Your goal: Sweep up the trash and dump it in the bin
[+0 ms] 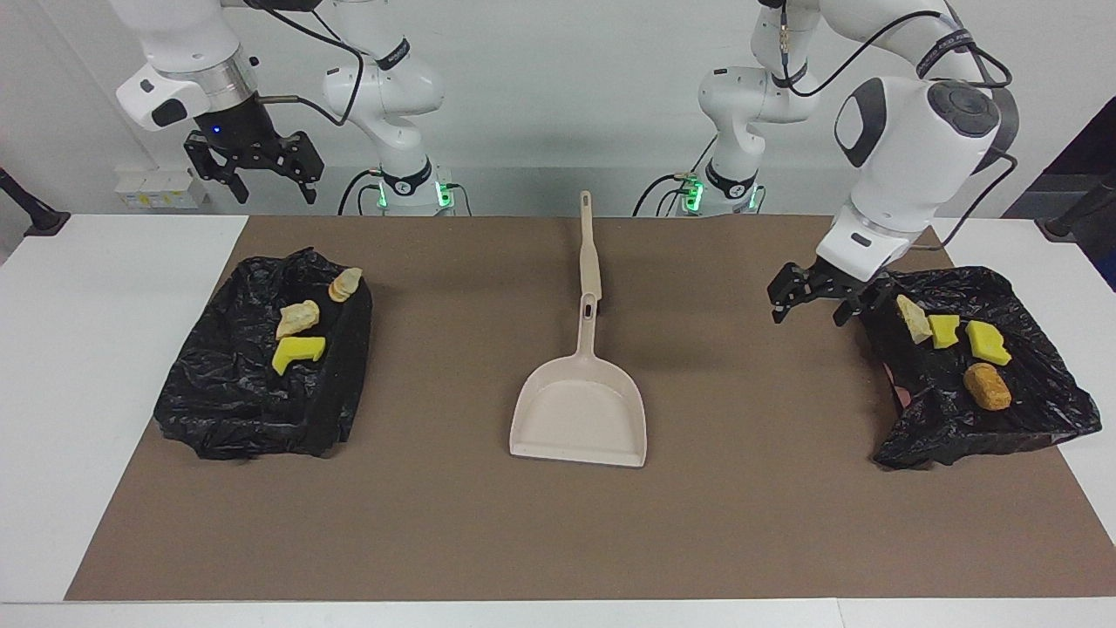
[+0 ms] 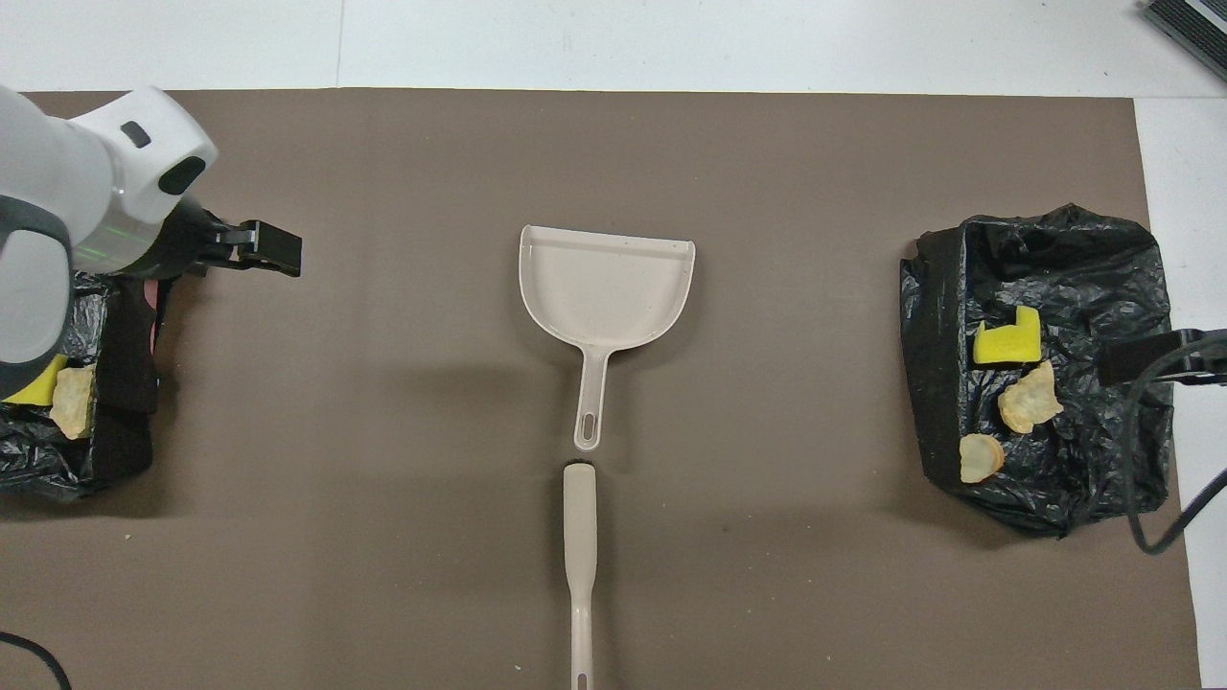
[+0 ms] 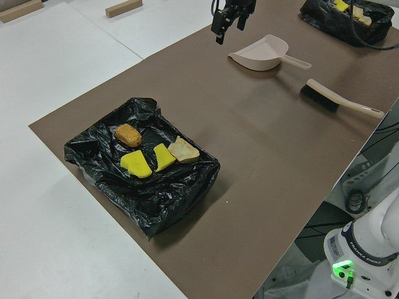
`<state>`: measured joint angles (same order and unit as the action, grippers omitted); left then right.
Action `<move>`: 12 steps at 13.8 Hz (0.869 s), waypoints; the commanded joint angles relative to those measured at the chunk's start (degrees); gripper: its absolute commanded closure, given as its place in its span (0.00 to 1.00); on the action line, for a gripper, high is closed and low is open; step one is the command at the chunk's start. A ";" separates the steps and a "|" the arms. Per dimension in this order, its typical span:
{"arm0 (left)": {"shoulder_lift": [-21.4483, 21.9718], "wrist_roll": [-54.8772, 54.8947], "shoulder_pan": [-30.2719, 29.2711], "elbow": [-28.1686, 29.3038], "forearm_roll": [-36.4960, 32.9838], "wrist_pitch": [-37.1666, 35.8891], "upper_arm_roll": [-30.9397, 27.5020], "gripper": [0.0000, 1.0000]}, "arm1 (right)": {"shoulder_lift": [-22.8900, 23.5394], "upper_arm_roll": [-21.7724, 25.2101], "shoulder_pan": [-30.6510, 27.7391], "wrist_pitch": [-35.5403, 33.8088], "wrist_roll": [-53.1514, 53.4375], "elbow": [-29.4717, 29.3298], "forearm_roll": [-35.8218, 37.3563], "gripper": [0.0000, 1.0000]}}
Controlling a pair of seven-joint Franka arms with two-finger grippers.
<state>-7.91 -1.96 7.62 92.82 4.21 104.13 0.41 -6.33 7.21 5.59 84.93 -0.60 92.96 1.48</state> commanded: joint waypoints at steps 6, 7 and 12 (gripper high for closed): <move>6.05 6.97 -5.78 0.43 -4.11 -9.29 -1.90 0.00 | -0.88 -0.53 -0.58 1.03 -1.43 0.82 0.63 0.00; 6.85 7.32 -5.86 0.61 -4.12 -10.61 -1.90 0.00 | -0.88 -0.53 -0.58 1.12 -1.43 0.82 0.63 0.00; 12.38 8.82 -5.78 5.08 -4.12 -13.69 -1.90 0.00 | -0.79 -0.53 -0.58 1.12 -1.43 0.82 0.63 0.00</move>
<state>0.97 6.06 1.83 93.87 1.08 90.55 -1.57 -6.33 7.19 5.59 84.93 -0.60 92.96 1.48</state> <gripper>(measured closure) 0.000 0.000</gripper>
